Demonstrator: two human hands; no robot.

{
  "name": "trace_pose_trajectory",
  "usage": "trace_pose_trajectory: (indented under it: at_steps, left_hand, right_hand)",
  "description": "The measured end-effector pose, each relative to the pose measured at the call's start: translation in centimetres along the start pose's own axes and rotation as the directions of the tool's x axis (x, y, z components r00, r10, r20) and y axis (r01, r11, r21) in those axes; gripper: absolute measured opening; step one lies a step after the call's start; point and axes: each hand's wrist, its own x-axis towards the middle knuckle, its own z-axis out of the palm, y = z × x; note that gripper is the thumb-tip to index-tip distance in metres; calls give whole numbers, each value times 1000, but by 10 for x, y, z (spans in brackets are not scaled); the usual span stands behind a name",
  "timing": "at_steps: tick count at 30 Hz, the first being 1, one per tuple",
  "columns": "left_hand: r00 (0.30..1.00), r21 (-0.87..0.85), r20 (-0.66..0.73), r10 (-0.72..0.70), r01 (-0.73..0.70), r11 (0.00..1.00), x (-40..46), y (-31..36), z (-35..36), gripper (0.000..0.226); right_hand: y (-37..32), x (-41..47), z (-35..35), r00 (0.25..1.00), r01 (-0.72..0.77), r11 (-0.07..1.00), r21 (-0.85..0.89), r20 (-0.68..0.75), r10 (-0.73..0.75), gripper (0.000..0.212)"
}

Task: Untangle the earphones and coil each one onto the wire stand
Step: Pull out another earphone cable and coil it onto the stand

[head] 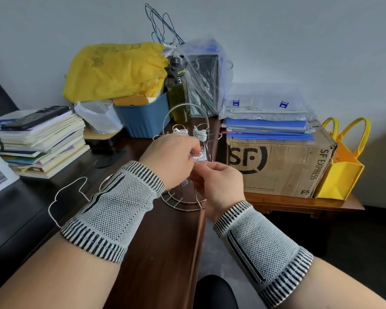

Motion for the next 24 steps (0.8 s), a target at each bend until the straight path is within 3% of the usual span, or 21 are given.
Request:
trace_pose_trajectory:
  at_steps: [2, 5, 9, 18, 24]
  left_hand:
    - [1000, 12, 12, -12, 12, 1000, 1, 2, -1, 18]
    - [999, 51, 39, -30, 28, 998, 3, 4, -3, 19]
    - [998, 88, 47, -31, 27, 996, 5, 7, -6, 13]
    - [996, -7, 56, -67, 67, 998, 6, 3, -6, 15]
    - [995, -48, 19, -96, 97, 994, 7, 2, -6, 20]
  right_hand:
    - [4, 6, -2, 992, 117, 978, -173, -35, -124, 5]
    - [8, 12, -5, 953, 258, 858, -444, -28, -301, 7]
    - [10, 12, -10, 890, 384, 681, -623, 54, -453, 8]
    - [20, 20, -15, 734, 585, 458, -669, 196, -650, 6]
    - [22, 27, -15, 705, 626, 457, -632, 209, -677, 4]
